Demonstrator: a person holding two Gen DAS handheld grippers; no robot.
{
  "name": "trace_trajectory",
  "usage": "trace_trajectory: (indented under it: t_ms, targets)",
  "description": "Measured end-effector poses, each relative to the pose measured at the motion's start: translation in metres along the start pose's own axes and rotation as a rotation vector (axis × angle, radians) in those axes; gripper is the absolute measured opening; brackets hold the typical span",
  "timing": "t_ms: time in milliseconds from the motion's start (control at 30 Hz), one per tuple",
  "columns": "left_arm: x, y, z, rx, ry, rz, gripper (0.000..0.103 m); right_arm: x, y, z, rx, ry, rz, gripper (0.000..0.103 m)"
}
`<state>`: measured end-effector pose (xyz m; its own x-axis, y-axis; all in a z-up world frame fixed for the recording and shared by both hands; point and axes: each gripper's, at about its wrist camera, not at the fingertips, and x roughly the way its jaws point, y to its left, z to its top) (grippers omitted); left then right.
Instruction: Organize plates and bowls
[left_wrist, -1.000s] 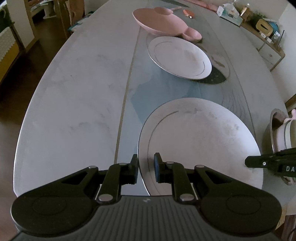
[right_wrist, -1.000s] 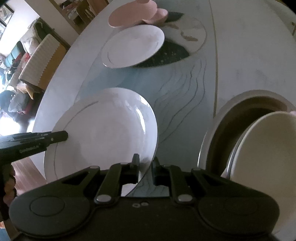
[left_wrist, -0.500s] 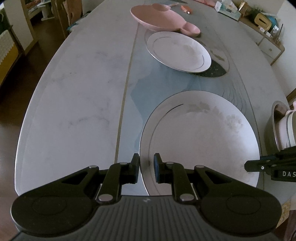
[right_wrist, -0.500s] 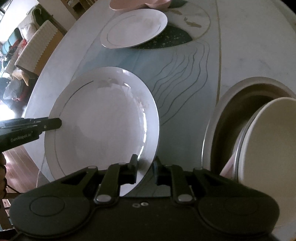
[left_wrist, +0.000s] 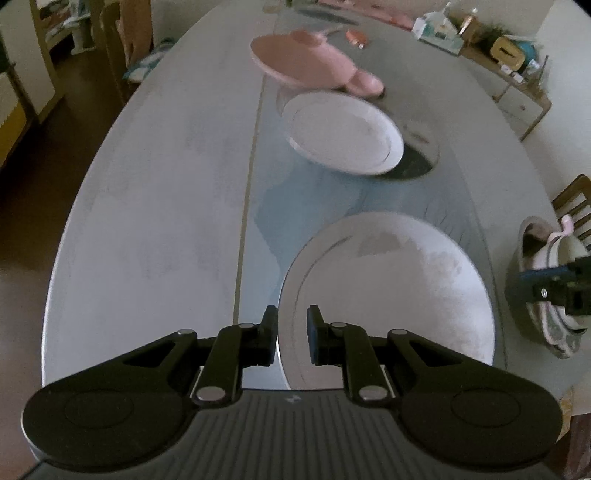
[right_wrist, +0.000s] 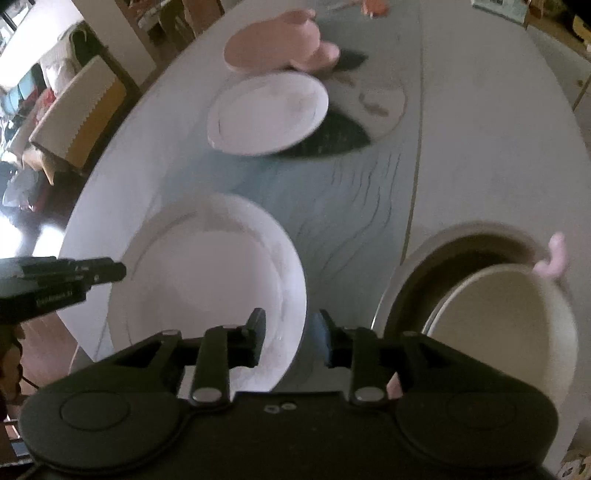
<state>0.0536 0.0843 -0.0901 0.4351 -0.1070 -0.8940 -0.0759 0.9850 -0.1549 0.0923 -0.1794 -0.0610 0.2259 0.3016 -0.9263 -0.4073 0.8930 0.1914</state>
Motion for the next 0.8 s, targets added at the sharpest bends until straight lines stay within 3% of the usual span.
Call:
trace_trajectory:
  t_ms: [267, 367, 433, 467, 633, 800]
  targets:
    - [-0.020, -0.009, 0.035, 0.034, -0.077, -0.005, 0.021, -0.023, 0.002, 0.033, -0.014, -0.103, -0.016, 0.041]
    - [-0.024, -0.011, 0.047, 0.036, -0.106, 0.005, 0.039, -0.030, 0.000, 0.049, -0.021, -0.144, -0.023, 0.048]
    - [-0.025, -0.013, 0.056, 0.035, -0.133, 0.011, 0.065, -0.031, -0.002, 0.060, -0.020, -0.159, -0.023, 0.053]
    - [-0.025, -0.013, 0.061, 0.035, -0.147, 0.016, 0.067, -0.031, -0.003, 0.067, -0.019, -0.164, -0.019, 0.054]
    - [-0.011, -0.012, 0.092, 0.016, -0.142, 0.022, 0.068, -0.023, -0.006, 0.095, -0.030, -0.185, -0.019, 0.073]
    - [0.012, -0.011, 0.119, 0.000, -0.129, 0.046, 0.068, -0.005, -0.013, 0.122, -0.045, -0.173, -0.014, 0.076]
